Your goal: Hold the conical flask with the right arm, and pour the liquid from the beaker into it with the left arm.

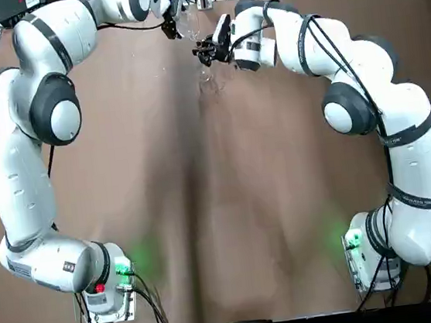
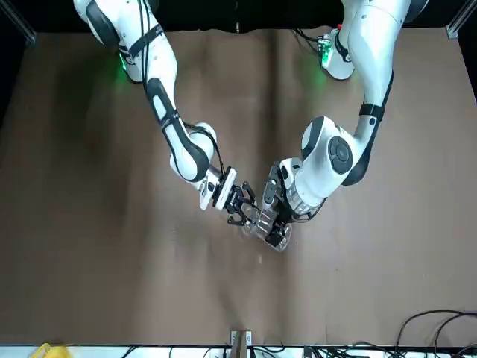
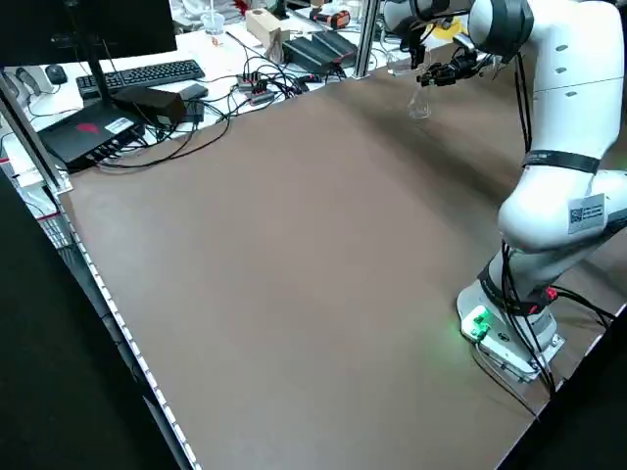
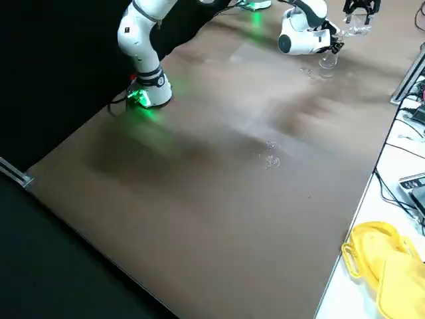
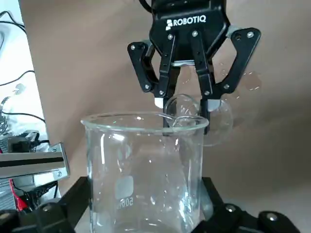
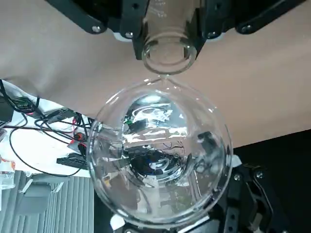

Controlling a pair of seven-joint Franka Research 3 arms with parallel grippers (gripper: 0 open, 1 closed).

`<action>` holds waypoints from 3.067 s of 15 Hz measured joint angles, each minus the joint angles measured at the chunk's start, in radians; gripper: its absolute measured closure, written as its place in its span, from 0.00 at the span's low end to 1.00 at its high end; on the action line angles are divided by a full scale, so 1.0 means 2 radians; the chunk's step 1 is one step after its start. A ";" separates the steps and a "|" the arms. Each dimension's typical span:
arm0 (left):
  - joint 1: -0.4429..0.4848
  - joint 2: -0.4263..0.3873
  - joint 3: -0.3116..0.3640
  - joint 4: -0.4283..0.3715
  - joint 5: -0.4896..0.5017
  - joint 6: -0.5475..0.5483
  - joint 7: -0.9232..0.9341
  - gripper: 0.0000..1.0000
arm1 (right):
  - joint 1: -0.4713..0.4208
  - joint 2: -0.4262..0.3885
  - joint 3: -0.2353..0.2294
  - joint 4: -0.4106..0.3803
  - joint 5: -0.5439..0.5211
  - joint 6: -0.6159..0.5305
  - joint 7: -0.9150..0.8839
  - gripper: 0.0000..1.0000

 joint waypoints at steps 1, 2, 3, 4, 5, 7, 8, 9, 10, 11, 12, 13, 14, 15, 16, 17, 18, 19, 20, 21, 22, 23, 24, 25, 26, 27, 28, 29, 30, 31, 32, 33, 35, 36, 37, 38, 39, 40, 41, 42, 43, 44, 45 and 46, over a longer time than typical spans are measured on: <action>0.000 0.000 0.000 0.000 0.001 -0.002 0.000 0.04 | 0.000 0.000 0.000 0.000 0.000 0.000 0.000 0.61; 0.000 0.000 0.000 0.000 0.002 -0.003 0.000 0.04 | 0.000 0.000 0.000 0.000 0.000 0.000 0.000 0.61; 0.000 -0.001 0.000 0.000 0.002 -0.004 0.000 0.04 | 0.000 0.000 0.000 0.001 0.000 0.000 0.000 0.61; 0.000 -0.001 0.000 0.000 0.003 -0.006 0.000 0.04 | 0.000 0.000 0.000 0.001 0.000 0.001 0.000 0.61; 0.000 -0.002 0.000 0.000 0.006 -0.007 0.000 0.04 | 0.000 0.000 0.000 0.001 0.001 0.001 0.000 0.61; -0.001 -0.005 -0.001 -0.001 0.013 -0.011 0.000 0.04 | 0.000 0.000 0.000 0.001 0.001 0.001 0.000 0.61; -0.001 -0.007 -0.001 -0.001 0.014 -0.013 0.000 0.04 | 0.000 0.000 0.000 0.001 0.001 0.001 0.000 0.61; -0.001 -0.007 -0.001 -0.001 0.014 -0.013 0.000 0.04 | 0.000 0.000 0.000 0.001 0.001 0.001 0.000 0.61; -0.002 -0.007 -0.001 -0.002 0.014 -0.013 0.000 0.04 | 0.000 0.000 0.000 0.001 0.001 0.001 0.000 0.61; -0.003 -0.007 -0.001 -0.002 0.015 -0.013 0.000 0.04 | 0.000 0.001 0.000 0.001 0.001 0.001 0.000 0.61; -0.003 -0.007 -0.001 -0.002 0.018 -0.013 0.000 0.04 | 0.000 0.001 0.000 0.001 0.001 0.001 0.000 0.61; -0.004 -0.007 -0.001 -0.002 0.023 -0.013 0.000 0.04 | 0.000 0.001 0.000 0.001 0.001 0.001 0.000 0.61; -0.005 -0.007 -0.001 -0.002 0.028 -0.013 -0.002 0.04 | 0.000 0.001 0.000 0.001 0.001 0.001 0.000 0.61; -0.005 -0.007 -0.001 -0.002 0.033 -0.013 -0.005 0.04 | 0.000 0.001 0.000 0.001 0.001 0.001 0.000 0.61; -0.005 -0.007 -0.001 -0.002 0.036 -0.013 -0.008 0.04 | 0.000 0.001 0.000 0.001 0.001 0.001 0.000 0.61; -0.005 -0.007 -0.001 -0.002 0.038 -0.014 -0.010 0.04 | 0.000 0.001 0.000 0.001 0.001 0.001 0.000 0.61; -0.006 -0.007 -0.001 -0.002 0.039 -0.015 -0.011 0.04 | 0.000 0.001 0.000 0.001 0.001 0.001 0.000 0.61; -0.006 -0.007 -0.001 -0.003 0.040 -0.015 -0.013 0.04 | 0.000 0.001 0.000 0.001 0.001 0.001 0.000 0.61; -0.007 -0.007 -0.001 -0.003 0.041 -0.015 -0.014 0.04 | 0.000 0.001 0.000 0.002 0.001 0.001 0.000 0.61; -0.009 -0.007 -0.001 -0.003 0.043 -0.015 -0.016 0.04 | 0.000 0.001 0.000 0.002 0.001 0.001 0.000 0.61; -0.010 -0.007 -0.001 -0.004 0.045 -0.015 -0.022 0.04 | 0.000 0.001 0.000 0.002 0.001 0.001 0.000 0.61; -0.011 -0.007 -0.001 -0.004 0.047 -0.015 -0.025 0.04 | 0.000 0.001 0.000 0.002 0.001 0.001 0.000 0.61; -0.011 -0.007 -0.001 -0.004 0.049 -0.015 -0.028 0.04 | 0.000 0.001 0.000 0.002 0.001 0.001 0.000 0.61; -0.011 -0.007 -0.001 -0.004 0.052 -0.015 -0.029 0.04 | 0.000 0.001 0.000 0.002 0.001 0.001 0.000 0.61; -0.011 -0.007 -0.001 -0.004 0.053 -0.015 -0.030 0.04 | 0.000 0.001 0.000 0.002 0.001 0.001 0.000 0.61; -0.011 -0.007 -0.001 -0.004 0.053 -0.015 -0.030 0.04 | 0.000 0.001 0.000 0.002 0.001 0.001 0.000 0.61; -0.011 -0.007 -0.001 -0.004 0.054 -0.015 -0.030 0.04 | 0.000 0.001 0.000 0.002 0.001 0.001 0.000 0.61; -0.011 -0.007 -0.001 -0.004 0.055 -0.015 -0.030 0.04 | 0.000 0.001 0.000 0.002 0.001 0.001 0.000 0.61; -0.011 -0.007 -0.001 -0.004 0.058 -0.015 -0.032 0.04 | 0.000 0.001 0.000 0.002 0.001 0.001 0.000 0.61; -0.011 -0.008 -0.001 -0.004 0.070 -0.015 -0.041 0.04 | 0.000 0.001 0.000 0.002 0.001 0.001 0.000 0.61; -0.012 -0.008 -0.001 -0.004 0.075 -0.015 -0.045 0.04 | 0.000 0.001 0.000 0.002 0.001 0.001 0.000 0.61; -0.012 -0.008 -0.001 -0.004 0.078 -0.015 -0.049 0.04 | 0.001 0.001 0.000 0.002 0.001 0.001 0.000 0.61; -0.012 -0.009 -0.001 -0.004 0.080 -0.015 -0.050 0.04 | 0.001 0.001 0.000 0.002 0.001 0.001 0.000 0.61; -0.012 -0.009 -0.001 -0.004 0.080 -0.015 -0.050 0.04 | 0.001 0.001 0.000 0.002 0.002 0.001 0.000 0.61; -0.012 -0.009 -0.001 -0.004 0.080 -0.015 -0.050 0.04 | 0.001 0.001 0.000 0.002 0.002 0.001 0.000 0.61; -0.012 -0.009 -0.001 -0.004 0.080 -0.015 -0.050 0.04 | 0.001 0.001 0.000 0.002 0.003 0.001 0.000 0.61; -0.012 -0.009 -0.001 -0.004 0.080 -0.015 -0.050 0.04 | 0.001 0.002 0.000 0.002 0.004 0.001 0.000 0.61; -0.012 -0.009 -0.001 -0.004 0.080 -0.015 -0.050 0.04 | 0.001 0.002 0.000 0.002 0.005 0.001 0.000 0.61; -0.012 -0.009 -0.001 -0.004 0.080 -0.015 -0.050 0.04 | 0.001 0.002 0.000 0.002 0.005 0.001 0.000 0.61; -0.012 -0.009 -0.001 -0.004 0.080 -0.015 -0.053 0.04 | 0.001 0.002 0.000 0.002 0.005 0.001 0.000 0.61; -0.012 -0.010 -0.002 -0.004 0.079 -0.015 -0.057 0.04 | 0.001 0.002 0.000 0.002 0.005 0.001 0.000 0.61; -0.010 -0.010 -0.004 -0.004 0.076 -0.015 -0.061 0.04 | 0.001 0.002 0.000 0.002 0.005 0.001 0.000 0.61; -0.008 -0.011 -0.008 -0.003 0.064 -0.015 -0.063 0.04 | 0.001 0.002 0.000 0.002 0.005 0.001 0.000 0.61; -0.005 -0.012 -0.012 -0.003 0.050 -0.015 -0.063 0.04 | 0.001 0.002 0.000 0.002 0.005 0.001 0.000 0.61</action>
